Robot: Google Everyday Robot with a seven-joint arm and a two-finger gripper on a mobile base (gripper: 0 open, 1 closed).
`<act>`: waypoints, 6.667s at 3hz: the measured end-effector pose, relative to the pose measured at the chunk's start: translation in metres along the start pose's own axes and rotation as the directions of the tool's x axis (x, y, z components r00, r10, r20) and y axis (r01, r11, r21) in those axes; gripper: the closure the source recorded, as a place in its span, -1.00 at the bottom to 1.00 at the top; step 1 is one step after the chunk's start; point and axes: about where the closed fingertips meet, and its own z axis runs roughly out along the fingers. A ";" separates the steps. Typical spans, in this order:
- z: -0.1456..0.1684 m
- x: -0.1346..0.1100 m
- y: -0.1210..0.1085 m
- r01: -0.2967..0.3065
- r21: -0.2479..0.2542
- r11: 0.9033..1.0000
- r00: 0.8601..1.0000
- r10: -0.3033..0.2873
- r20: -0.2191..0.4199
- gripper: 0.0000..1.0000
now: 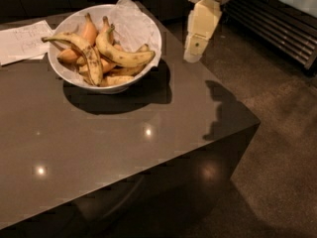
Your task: Pick banana from white bowl
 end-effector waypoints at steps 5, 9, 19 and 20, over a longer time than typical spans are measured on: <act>0.056 -0.125 -0.028 0.147 0.005 0.989 0.988 -0.146 -0.058 -1.00; 0.142 -0.148 -0.048 0.115 -0.114 0.987 0.988 -0.125 -0.090 -0.40; 0.077 -0.126 -0.003 0.127 0.070 0.989 0.991 -0.128 0.024 1.00; 0.074 -0.117 0.000 0.112 0.047 0.993 0.993 -0.113 0.024 1.00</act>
Offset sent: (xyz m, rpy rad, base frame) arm 0.0096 0.0144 0.0054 -0.0089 -0.0314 -0.0324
